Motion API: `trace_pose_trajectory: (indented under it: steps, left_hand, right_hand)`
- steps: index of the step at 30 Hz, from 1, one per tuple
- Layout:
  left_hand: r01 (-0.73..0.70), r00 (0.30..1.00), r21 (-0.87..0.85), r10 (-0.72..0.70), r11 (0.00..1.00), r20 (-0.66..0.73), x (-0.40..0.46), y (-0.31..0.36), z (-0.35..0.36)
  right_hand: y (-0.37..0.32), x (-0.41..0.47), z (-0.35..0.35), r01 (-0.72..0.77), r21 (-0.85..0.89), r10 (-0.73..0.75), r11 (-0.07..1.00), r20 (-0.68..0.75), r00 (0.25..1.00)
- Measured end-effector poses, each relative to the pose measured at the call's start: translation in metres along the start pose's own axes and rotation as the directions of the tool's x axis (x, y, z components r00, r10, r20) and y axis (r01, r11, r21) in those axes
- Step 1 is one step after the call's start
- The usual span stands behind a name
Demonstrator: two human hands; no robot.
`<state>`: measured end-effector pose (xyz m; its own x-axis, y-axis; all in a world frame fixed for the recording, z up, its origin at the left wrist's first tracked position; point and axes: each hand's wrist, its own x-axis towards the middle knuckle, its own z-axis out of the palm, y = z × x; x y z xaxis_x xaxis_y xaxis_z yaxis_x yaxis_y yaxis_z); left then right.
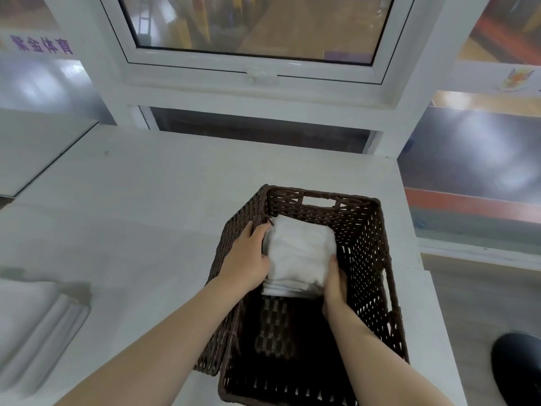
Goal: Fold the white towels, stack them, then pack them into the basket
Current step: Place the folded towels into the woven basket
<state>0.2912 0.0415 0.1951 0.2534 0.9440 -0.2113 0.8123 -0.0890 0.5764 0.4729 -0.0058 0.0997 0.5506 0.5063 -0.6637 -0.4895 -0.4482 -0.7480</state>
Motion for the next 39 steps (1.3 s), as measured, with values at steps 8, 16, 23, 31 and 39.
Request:
trace_pose_trajectory:
  steps: [8,16,23,31,39]
  left_hand:
    - [0.009,1.000,-0.002,-0.009,1.000,0.002,-0.002,0.003,0.000]
    - [0.009,1.000,0.007,-0.009,1.000,0.002,-0.001,0.002,0.000]
    - [0.000,1.000,0.029,0.000,1.000,-0.002,-0.001,0.004,-0.001]
    - [0.008,1.000,0.030,-0.008,1.000,-0.001,-0.001,0.005,-0.003]
    - [-0.002,1.000,-0.072,0.000,0.997,-0.016,-0.002,0.005,-0.004]
  right_hand:
    - [0.011,-0.037,0.014,-0.299,0.241,0.294,0.924,0.054,0.954]
    - [0.022,-0.053,0.063,-0.433,0.295,0.352,0.852,0.288,0.890]
    - [0.018,-0.032,0.091,-0.382,0.190,0.318,0.905,0.296,0.901]
    - [0.013,-0.056,0.072,-0.399,0.092,0.346,0.912,0.349,0.871]
    - [-0.005,-0.116,0.049,-0.144,-0.135,0.188,0.980,0.409,0.893]
